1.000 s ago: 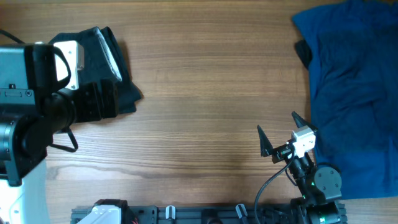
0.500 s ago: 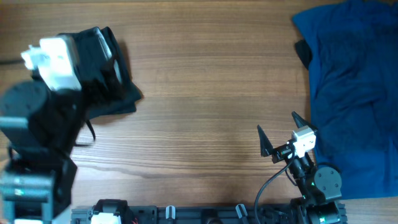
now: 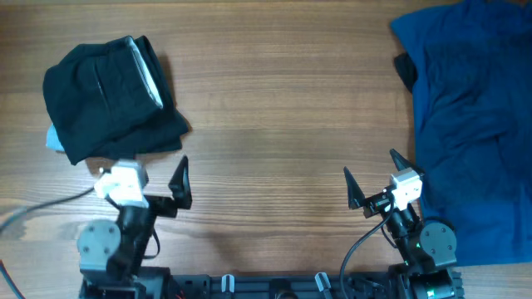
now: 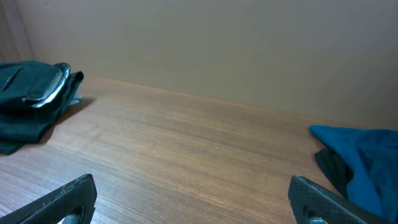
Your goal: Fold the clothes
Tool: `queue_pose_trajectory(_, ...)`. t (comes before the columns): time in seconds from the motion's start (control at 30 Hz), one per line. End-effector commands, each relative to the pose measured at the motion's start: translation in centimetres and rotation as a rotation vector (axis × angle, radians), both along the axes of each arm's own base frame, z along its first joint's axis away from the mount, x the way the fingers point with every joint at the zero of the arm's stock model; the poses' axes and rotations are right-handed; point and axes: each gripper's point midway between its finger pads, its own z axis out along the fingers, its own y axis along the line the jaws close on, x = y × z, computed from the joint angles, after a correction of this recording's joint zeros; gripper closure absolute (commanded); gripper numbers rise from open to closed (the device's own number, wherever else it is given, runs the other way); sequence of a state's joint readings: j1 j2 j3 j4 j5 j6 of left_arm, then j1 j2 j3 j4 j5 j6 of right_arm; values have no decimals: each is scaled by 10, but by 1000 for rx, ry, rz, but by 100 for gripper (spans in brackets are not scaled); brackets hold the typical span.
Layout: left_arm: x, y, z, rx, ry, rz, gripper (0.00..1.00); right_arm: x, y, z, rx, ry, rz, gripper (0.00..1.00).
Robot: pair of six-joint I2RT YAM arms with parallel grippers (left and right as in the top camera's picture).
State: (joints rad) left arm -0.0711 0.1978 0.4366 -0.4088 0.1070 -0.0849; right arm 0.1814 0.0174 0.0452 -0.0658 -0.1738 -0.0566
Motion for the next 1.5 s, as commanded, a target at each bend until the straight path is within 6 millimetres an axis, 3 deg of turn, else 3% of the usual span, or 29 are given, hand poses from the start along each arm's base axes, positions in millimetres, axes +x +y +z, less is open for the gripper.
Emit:
queue_pose_trajectory(0.0,-6,1,-22,-8,-46,-2,0,1,-4,0,11,-3,-23,1)
queue_pose_trajectory(0.23,2,-9,-65,-11,-15,-46,0,1,-4,0,11,-3,-23,0)
queue_pose_trajectory(0.33,6,-16,-94,-8,32,-75,0,1,-4,0,11,-3,-23,0)
queue_pose_trajectory(0.47,5,-23,-91,-7,18,-107,0,1,-4,0,11,-3,-23,0)
queue_pose_trajectory(1.47,5,-23,-91,-7,18,-106,0,1,-4,0,11,-3,-23,0)
